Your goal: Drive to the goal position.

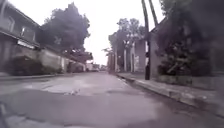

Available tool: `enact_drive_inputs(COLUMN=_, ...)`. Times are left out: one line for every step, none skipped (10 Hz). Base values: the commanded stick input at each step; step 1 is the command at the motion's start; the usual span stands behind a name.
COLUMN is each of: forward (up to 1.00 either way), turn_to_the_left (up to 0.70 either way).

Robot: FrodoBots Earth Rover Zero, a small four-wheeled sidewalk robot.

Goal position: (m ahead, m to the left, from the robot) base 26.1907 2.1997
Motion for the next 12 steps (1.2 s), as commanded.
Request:
enact_drive_inputs(forward=0.7, turn_to_the_left=0.0)
enact_drive_inputs(forward=0.7, turn_to_the_left=0.0)
enact_drive_inputs(forward=0.7, turn_to_the_left=0.0)
enact_drive_inputs(forward=0.7, turn_to_the_left=-0.23)
enact_drive_inputs(forward=0.7, turn_to_the_left=-0.35)
enact_drive_inputs(forward=0.7, turn_to_the_left=-0.35)
enact_drive_inputs(forward=0.7, turn_to_the_left=-0.35)
enact_drive_inputs(forward=0.7, turn_to_the_left=-0.19)
enact_drive_inputs(forward=0.7, turn_to_the_left=0.0)
enact_drive_inputs(forward=0.7, turn_to_the_left=0.0)
enact_drive_inputs(forward=0.7, turn_to_the_left=0.0)
enact_drive_inputs(forward=0.7, turn_to_the_left=0.0)
